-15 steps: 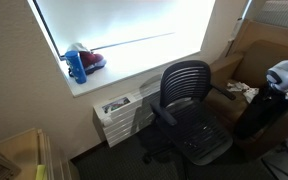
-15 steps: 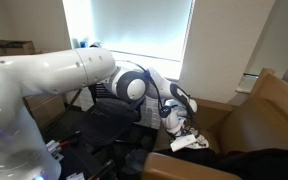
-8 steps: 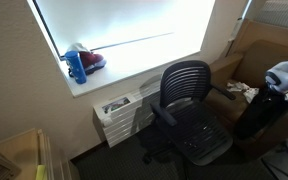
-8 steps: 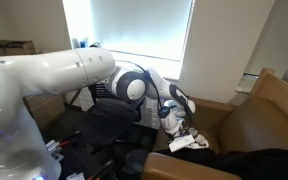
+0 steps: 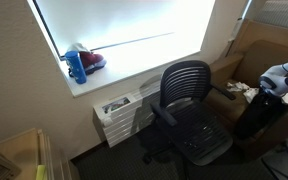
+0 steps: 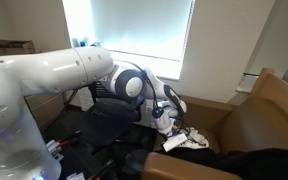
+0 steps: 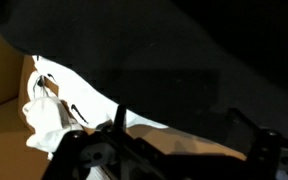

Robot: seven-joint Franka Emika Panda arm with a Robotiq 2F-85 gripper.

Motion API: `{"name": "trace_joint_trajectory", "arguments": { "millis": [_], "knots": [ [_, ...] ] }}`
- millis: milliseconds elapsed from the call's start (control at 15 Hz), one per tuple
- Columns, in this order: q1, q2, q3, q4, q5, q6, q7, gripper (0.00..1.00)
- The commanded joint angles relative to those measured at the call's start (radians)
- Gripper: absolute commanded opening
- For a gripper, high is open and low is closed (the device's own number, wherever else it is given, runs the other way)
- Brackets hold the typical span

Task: Pick the black garment on the chair, put it on the sofa then move the black chair

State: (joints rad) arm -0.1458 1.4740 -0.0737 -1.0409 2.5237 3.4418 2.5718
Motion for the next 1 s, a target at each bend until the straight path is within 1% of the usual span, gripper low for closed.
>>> {"name": "trace_joint_trajectory", "arguments": {
  "millis": [0, 133, 267, 333, 400, 467, 533, 600, 667, 800, 933],
  "knots": [
    [0.114, -0.031, -0.098, -0.070, -0.016, -0.108, -0.001, 1.00],
    [0.195, -0.044, -0.163, -0.108, 0.003, -0.200, -0.010, 1.00],
    [0.241, -0.081, -0.166, -0.178, 0.007, -0.305, -0.053, 1.00],
    [0.290, -0.105, -0.187, -0.227, 0.023, -0.354, -0.069, 1.00],
    [0.318, -0.136, -0.188, -0.279, 0.024, -0.401, -0.096, 1.00],
    [0.361, -0.161, -0.214, -0.325, 0.044, -0.443, -0.133, 1.00],
    [0.435, -0.178, -0.292, -0.363, 0.108, -0.479, -0.172, 1.00],
    [0.349, -0.082, -0.210, -0.210, 0.037, -0.398, -0.093, 1.00],
    [0.395, -0.103, -0.250, -0.247, 0.067, -0.424, -0.115, 1.00],
    [0.528, -0.123, -0.451, -0.294, 0.077, -0.527, 0.054, 1.00],
    [0.600, -0.179, -0.602, -0.379, 0.075, -0.638, 0.128, 1.00]
  ]
}}
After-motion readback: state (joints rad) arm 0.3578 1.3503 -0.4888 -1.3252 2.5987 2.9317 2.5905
